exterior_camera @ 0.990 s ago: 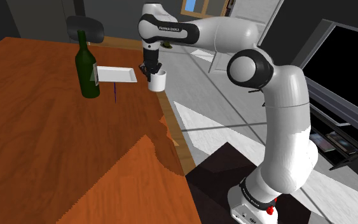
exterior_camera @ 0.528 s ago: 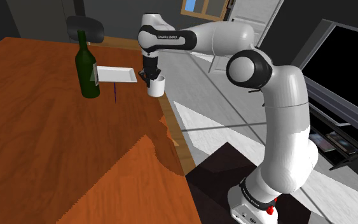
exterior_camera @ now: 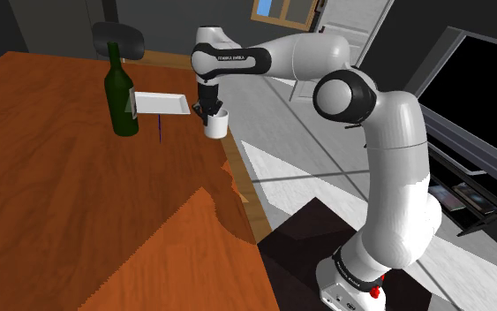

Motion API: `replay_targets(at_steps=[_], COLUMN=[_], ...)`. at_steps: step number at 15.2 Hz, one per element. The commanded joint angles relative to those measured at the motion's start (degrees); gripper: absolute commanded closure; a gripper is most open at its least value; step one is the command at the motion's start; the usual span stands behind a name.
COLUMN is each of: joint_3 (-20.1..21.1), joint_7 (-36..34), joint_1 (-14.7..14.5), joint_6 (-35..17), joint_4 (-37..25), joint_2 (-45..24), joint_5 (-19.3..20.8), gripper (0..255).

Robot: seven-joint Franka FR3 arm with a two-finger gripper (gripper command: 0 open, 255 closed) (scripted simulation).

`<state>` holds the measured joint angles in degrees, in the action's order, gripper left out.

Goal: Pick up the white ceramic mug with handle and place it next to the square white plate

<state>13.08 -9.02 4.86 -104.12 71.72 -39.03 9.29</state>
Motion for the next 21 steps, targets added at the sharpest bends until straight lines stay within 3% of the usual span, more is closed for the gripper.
replay_targets(at_steps=[1, 3, 4, 9, 13, 21], joint_3=[0.0, 0.0, 0.0, 0.0, 0.11, 0.11], joint_7=[0.0, 0.0, 0.0, 0.0, 0.42, 0.42], joint_1=[0.0, 0.0, 0.01, 0.01, -0.73, -0.73], joint_6=[-0.05, -0.05, -0.06, -0.06, 7.39, 7.37], joint_4=[0.03, 0.03, 0.05, 0.05, -7.72, -7.7], joint_2=[0.02, 0.02, 0.03, 0.03, -0.22, -0.21], joint_5=[0.0, 0.0, 0.0, 0.0, -0.18, -0.19], gripper=[255, 255, 0, 0, 0, 0])
